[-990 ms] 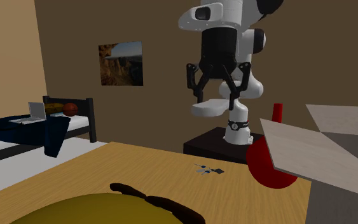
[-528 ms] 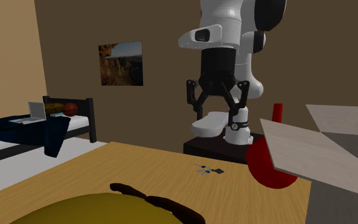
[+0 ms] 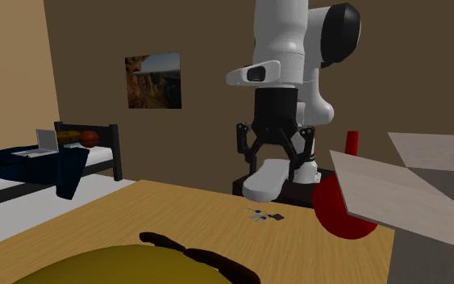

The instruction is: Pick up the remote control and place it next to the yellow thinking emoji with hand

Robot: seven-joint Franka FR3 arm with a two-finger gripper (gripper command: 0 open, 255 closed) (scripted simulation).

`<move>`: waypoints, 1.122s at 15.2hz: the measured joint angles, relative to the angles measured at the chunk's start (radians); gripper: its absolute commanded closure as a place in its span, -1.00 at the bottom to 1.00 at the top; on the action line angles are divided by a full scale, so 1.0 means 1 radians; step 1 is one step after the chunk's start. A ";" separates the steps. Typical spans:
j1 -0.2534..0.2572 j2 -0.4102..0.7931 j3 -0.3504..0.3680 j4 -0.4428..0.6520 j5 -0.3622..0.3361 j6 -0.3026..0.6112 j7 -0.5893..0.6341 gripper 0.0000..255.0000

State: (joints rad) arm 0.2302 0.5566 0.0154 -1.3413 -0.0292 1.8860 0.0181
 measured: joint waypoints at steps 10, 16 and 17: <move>0.000 0.036 -0.001 -0.079 -0.001 0.114 0.003 1.00; 0.000 0.065 -0.001 -0.111 -0.002 0.176 0.004 1.00; 0.000 0.071 -0.001 -0.114 -0.003 0.185 0.005 1.00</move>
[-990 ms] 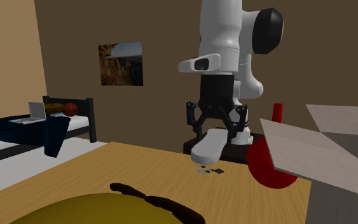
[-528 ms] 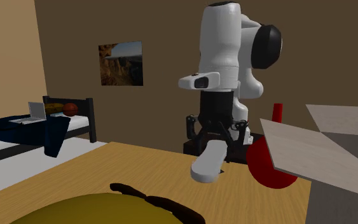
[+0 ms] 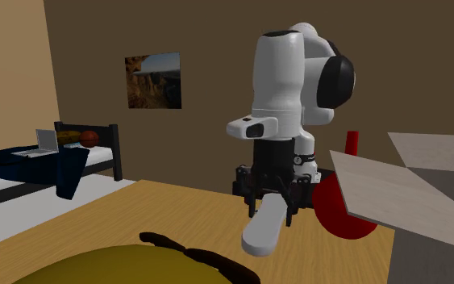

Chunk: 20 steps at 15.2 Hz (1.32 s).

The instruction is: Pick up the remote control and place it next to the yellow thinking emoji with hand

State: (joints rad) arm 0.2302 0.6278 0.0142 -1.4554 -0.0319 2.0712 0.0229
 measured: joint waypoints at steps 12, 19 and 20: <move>0.000 0.081 -0.002 -0.037 -0.002 0.119 0.003 1.00; 0.000 0.139 -0.003 -0.040 -0.004 0.179 0.003 1.00; 0.001 0.143 -0.003 -0.045 -0.004 0.188 0.005 1.00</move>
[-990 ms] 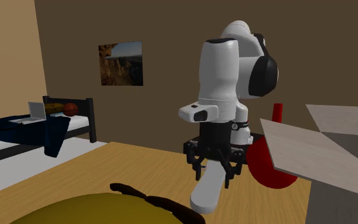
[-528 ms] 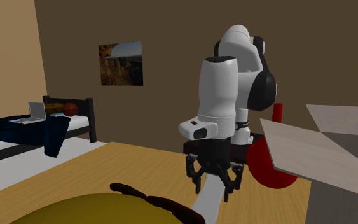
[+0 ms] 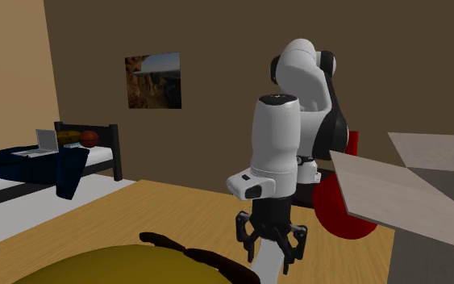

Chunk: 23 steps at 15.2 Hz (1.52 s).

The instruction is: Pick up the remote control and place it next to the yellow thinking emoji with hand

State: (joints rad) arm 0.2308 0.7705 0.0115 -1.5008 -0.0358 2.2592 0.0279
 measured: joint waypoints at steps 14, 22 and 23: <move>0.001 0.039 -0.001 0.011 -0.001 0.029 0.001 -1.00; 0.001 -0.036 0.001 0.002 0.001 -0.036 0.000 -1.00; 0.001 -0.039 0.001 0.006 0.001 -0.043 0.001 -1.00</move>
State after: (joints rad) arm 0.2321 0.7315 0.0126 -1.4945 -0.0350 2.2157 0.0284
